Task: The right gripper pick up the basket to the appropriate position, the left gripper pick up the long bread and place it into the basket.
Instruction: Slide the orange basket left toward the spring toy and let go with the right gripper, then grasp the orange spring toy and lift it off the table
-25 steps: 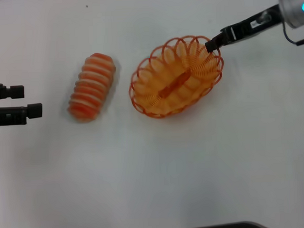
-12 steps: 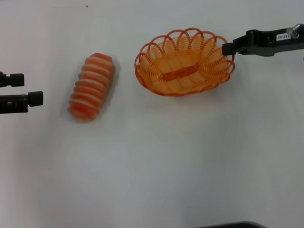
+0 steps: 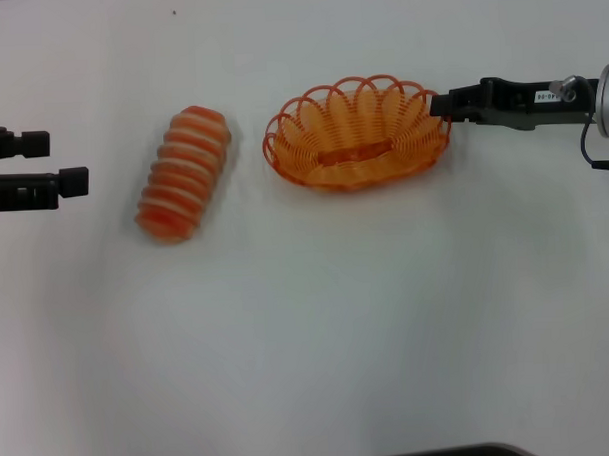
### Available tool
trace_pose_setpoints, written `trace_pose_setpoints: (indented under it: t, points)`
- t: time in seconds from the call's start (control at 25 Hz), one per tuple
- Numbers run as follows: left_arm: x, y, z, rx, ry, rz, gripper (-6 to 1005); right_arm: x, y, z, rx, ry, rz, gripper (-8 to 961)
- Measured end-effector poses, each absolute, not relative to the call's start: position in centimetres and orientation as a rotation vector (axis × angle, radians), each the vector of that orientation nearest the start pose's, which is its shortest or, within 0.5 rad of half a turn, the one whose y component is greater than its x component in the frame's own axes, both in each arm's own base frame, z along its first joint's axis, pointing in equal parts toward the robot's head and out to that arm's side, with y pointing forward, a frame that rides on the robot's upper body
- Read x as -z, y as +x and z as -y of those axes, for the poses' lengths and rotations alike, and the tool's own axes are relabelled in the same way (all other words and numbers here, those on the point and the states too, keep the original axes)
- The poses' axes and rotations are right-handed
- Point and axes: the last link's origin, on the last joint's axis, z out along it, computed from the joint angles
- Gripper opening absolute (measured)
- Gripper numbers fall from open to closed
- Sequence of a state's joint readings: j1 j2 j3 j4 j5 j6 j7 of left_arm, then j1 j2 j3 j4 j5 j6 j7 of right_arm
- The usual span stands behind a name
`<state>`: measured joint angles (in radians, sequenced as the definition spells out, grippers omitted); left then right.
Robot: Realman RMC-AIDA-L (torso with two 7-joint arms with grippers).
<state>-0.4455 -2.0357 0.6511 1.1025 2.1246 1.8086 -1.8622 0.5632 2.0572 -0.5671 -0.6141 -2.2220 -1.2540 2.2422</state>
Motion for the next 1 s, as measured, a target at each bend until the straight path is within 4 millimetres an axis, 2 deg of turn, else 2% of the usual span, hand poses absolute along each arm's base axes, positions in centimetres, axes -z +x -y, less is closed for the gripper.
trace_pose_setpoints:
  t: [0.12, 0.2, 0.4, 0.48, 0.56, 0.64, 0.76, 0.92, 1.0]
  points:
    - [-8.5, -26.1, -31.4, 0.479, -2.711, 0.906, 881, -1.2, 31.4, -35.9, -0.603, -2.049, -1.767, 156]
    - [-8.6, -26.1, -31.4, 0.479, -2.708, 0.906, 881, -2.3, 31.5, -36.3, -0.647, -2.022, -1.740, 225]
    - [-8.4, -26.1, -31.4, 0.481, -2.708, 0.911, 880, -7.9, 30.9, -36.8, -0.949, -1.967, -1.549, 433]
    - [-8.4, -26.1, -31.4, 0.481, -2.710, 0.915, 879, -10.1, 29.9, -36.4, -1.070, -2.012, -1.422, 509]
    - [-8.4, -26.1, -31.3, 0.480, -2.714, 0.916, 879, -11.9, 28.7, -35.8, -1.117, -2.120, -1.269, 578]
    - [-8.4, -26.1, -31.3, 0.479, -2.715, 0.918, 878, -12.8, 27.7, -35.1, -1.092, -2.244, -1.134, 646]
    - [-8.4, -26.0, -31.3, 0.478, -2.718, 0.923, 877, -13.4, 26.3, -34.1, -0.970, -2.429, -0.947, 635]
    - [-8.1, -25.5, -31.6, 0.469, -2.739, 0.945, 876, -12.8, 24.3, -32.8, -0.734, -2.644, -0.750, 664]
    - [-7.9, -25.0, -31.9, 0.455, -2.751, 0.967, 876, -12.4, 23.4, -32.3, -0.635, -2.699, -0.668, 678]
